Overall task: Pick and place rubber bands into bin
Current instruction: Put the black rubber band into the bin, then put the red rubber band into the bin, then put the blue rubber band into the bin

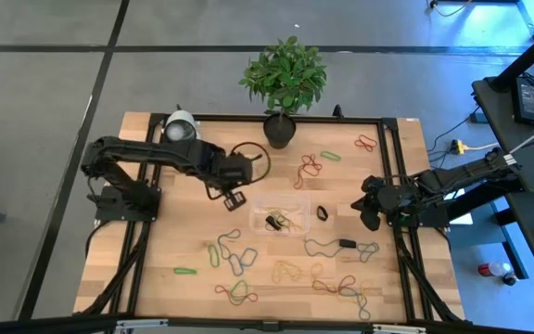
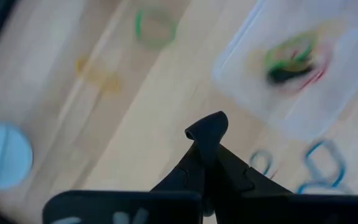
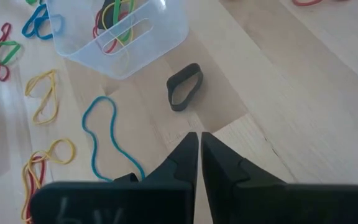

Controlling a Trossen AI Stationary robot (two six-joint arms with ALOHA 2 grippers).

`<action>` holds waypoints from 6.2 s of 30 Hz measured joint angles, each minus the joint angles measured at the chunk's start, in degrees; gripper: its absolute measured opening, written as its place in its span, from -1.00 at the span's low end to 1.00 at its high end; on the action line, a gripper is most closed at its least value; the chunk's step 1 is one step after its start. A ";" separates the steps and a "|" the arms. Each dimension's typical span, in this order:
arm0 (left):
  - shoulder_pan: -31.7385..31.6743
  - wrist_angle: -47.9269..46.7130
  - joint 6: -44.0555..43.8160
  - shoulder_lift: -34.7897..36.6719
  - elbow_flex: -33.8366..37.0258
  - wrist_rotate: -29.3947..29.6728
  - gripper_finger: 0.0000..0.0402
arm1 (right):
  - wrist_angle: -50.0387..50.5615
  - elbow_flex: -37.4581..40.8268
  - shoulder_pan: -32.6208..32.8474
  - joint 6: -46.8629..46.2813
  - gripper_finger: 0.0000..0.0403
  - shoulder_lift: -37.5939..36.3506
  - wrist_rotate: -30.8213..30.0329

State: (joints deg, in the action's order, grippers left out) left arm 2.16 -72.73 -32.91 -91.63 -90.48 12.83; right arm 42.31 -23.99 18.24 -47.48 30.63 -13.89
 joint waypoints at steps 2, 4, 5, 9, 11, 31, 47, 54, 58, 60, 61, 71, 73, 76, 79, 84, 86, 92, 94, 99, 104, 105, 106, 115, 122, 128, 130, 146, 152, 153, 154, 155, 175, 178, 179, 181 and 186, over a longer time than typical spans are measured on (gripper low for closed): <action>0.96 0.17 0.79 -2.86 -4.79 1.42 -0.98 | -0.05 0.00 0.01 0.16 -0.88 0.00 -0.01; 1.38 0.11 1.65 -6.12 -8.84 1.65 -0.98 | -0.12 0.00 0.00 0.17 -0.88 0.00 -0.02; 1.56 0.21 2.22 -7.81 -10.55 1.41 -0.98 | -0.14 0.00 0.00 0.20 -0.88 0.00 -0.02; 1.68 1.41 4.99 -14.94 -15.11 -1.56 -0.98 | -0.18 0.00 0.02 0.20 -0.88 0.00 -0.02; 1.62 2.14 5.10 -18.05 -16.12 -3.82 -0.98 | -0.18 0.00 0.00 0.19 -0.88 0.00 -0.02; 3.32 5.28 4.65 -31.78 -16.63 -10.14 -0.53 | -0.38 0.00 0.00 0.02 -0.88 0.00 -0.02; 2.20 3.78 8.00 -20.37 -16.68 -9.75 -0.32 | -1.69 0.00 0.00 0.00 -0.88 0.00 -0.04; 1.99 -1.66 16.16 -10.17 -12.53 -2.39 -0.93 | -3.87 0.00 0.00 -0.24 -0.88 0.06 -0.08; 0.97 1.86 15.87 -0.33 0.22 -2.04 -0.99 | -5.88 0.00 -0.02 -0.20 -0.89 0.44 -1.67; 0.20 7.29 15.00 5.71 9.30 -2.48 -0.99 | -6.76 0.00 -0.11 -0.28 -0.94 0.76 -3.51; -0.20 10.34 14.69 8.78 14.29 -3.09 -0.99 | -7.85 0.00 -0.15 -0.31 -0.97 1.13 -4.46; -5.52 28.98 9.12 33.12 51.06 -8.87 -0.99 | -11.50 -10.11 -8.86 7.84 -0.99 14.06 -8.99; -6.52 31.03 9.18 36.22 55.10 -9.51 -0.99 | -10.95 -14.05 -12.57 10.64 -0.99 18.77 -8.85; -8.00 33.04 9.49 39.65 58.78 -9.52 -0.99 | -10.68 -20.29 -18.40 14.64 -0.99 26.76 -7.10; -9.41 33.36 10.16 41.70 60.27 -9.58 -0.99 | -10.09 -26.85 -23.76 18.76 -0.99 35.33 -4.25; -11.39 34.60 14.63 42.70 60.48 -10.03 -0.99 | -5.26 -36.64 -31.77 17.50 -0.97 49.00 -2.53; -12.18 35.26 15.98 42.72 60.48 -10.02 -0.99 | -2.45 -40.06 -34.66 15.21 -0.93 53.93 -1.00; -13.93 35.71 16.75 42.72 60.48 -10.07 -0.99 | 5.18 -45.46 -41.49 11.66 -0.72 65.24 3.06; -14.06 35.71 16.77 42.72 60.48 -10.54 -0.99 | 5.13 -45.42 -43.12 11.64 -0.63 67.90 3.62; -14.04 35.71 16.84 42.70 60.48 -11.07 -0.99 | 3.70 -45.09 -45.92 11.83 -0.42 73.00 4.55; -14.02 35.71 17.21 42.68 60.48 -11.33 -0.99 | -0.02 -45.09 -47.36 13.04 -0.29 76.41 6.21; -14.02 35.71 17.21 42.68 60.48 -11.38 -0.99 | -0.26 -45.09 -47.41 13.04 -0.28 77.01 6.76; -14.02 35.71 17.21 42.68 60.48 -11.39 -0.99 | -0.34 -45.09 -47.41 13.06 -0.28 77.52 6.78; -14.02 35.71 17.21 42.68 60.48 -11.40 -0.99 | -0.90 -45.07 -46.44 13.05 -0.64 79.39 6.16; -14.02 35.71 16.73 42.68 60.48 -11.40 -0.99 | 0.93 -45.06 -42.87 13.05 -0.94 73.75 -0.18; -14.02 35.73 13.37 42.68 60.48 -11.40 -0.99 | 5.55 -45.05 -38.73 13.03 -0.97 63.17 -7.38; -14.02 35.89 12.07 42.68 60.48 -11.40 -0.99 | 6.84 -45.07 -37.31 13.03 -0.98 58.97 -9.65; -13.99 45.39 9.64 42.66 60.52 -11.19 -0.99 | -2.01 -45.05 -20.16 18.41 -0.99 45.33 -7.71; -13.97 45.46 9.64 42.66 60.52 -11.11 -0.99 | -12.57 -45.05 -14.96 22.58 -1.00 49.02 0.58; -13.95 45.46 9.64 42.64 60.52 -11.11 -0.99 | -13.00 -45.05 -14.30 22.86 -1.00 49.94 1.73; -13.95 45.46 9.64 42.64 60.52 -11.10 -0.99 | -13.00 -45.05 -13.64 23.34 -1.00 50.87 2.49; -13.95 45.52 9.64 42.66 60.52 -11.11 -0.99 | -12.91 -45.05 -13.07 23.80 -1.00 51.84 3.34; -13.89 45.53 10.18 42.61 60.52 -10.92 -0.95 | -14.67 -49.36 -10.16 14.82 -0.93 73.94 6.49; -13.89 45.53 11.33 42.61 60.52 -10.89 -0.93 | -14.36 -51.46 -10.16 14.51 -0.81 75.94 6.49; -13.89 45.53 11.76 42.61 60.52 -10.91 -0.92 | -14.25 -52.28 -10.16 14.36 -0.76 76.38 6.49; -13.89 45.54 12.76 42.61 60.52 -10.80 -0.91 | -13.93 -53.62 -10.17 12.97 -0.66 76.96 6.48; -13.89 45.55 13.16 42.61 60.52 -8.34 -0.89 | -9.19 -55.83 -10.45 11.48 -0.43 76.49 6.51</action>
State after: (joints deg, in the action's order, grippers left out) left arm -11.73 -27.18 -19.75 -49.01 -29.95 4.49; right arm 33.12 -79.82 7.79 -36.01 107.12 -7.38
